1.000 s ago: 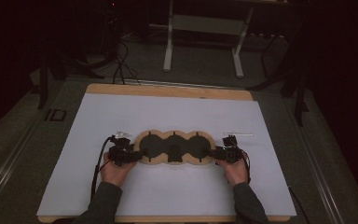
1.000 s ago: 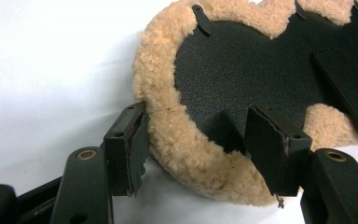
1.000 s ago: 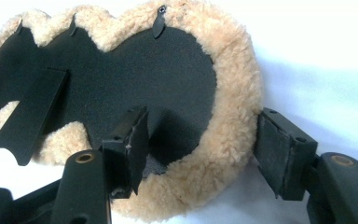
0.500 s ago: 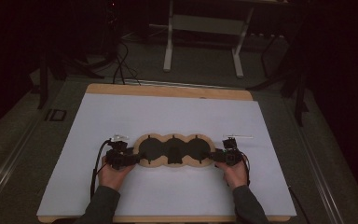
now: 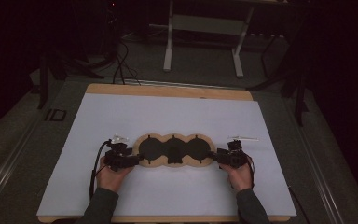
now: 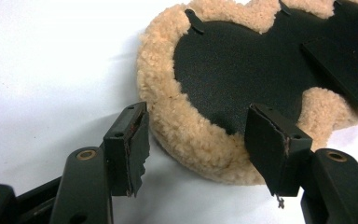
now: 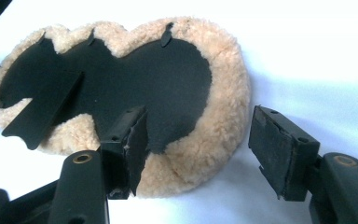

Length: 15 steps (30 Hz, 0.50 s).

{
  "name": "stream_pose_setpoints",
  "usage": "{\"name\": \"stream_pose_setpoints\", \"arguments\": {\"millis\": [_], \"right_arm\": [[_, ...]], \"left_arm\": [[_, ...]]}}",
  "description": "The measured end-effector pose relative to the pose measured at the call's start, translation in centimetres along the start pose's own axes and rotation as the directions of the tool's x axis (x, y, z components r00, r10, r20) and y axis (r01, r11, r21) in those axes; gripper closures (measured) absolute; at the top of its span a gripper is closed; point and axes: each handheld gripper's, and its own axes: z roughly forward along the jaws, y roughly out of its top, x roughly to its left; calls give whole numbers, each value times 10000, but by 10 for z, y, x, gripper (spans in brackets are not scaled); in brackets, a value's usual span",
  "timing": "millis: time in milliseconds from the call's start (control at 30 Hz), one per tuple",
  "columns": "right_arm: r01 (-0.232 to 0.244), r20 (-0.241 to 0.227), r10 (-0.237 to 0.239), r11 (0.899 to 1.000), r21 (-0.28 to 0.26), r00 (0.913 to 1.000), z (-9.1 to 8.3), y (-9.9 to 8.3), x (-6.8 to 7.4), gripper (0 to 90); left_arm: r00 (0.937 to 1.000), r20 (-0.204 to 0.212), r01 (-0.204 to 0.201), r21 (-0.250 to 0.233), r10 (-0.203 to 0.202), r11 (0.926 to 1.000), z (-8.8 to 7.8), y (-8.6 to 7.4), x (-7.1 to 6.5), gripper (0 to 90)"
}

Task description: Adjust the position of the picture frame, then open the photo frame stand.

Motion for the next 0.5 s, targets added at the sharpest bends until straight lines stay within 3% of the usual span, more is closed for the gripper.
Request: {"name": "stream_pose_setpoints", "arguments": {"millis": [333, 500], "right_arm": [[420, -268, -434, 9978, -510, 9987, -10, 2, 5, 366], [594, -144, -602, 9969, -516, 9981, -12, 3, 7, 368]], "left_arm": [[9999, -72, -155, -204, 154, 9997, -8, 0, -2, 418], [9996, -168, -218, -517, 209, 9984, -13, 1, -3, 420]]}}
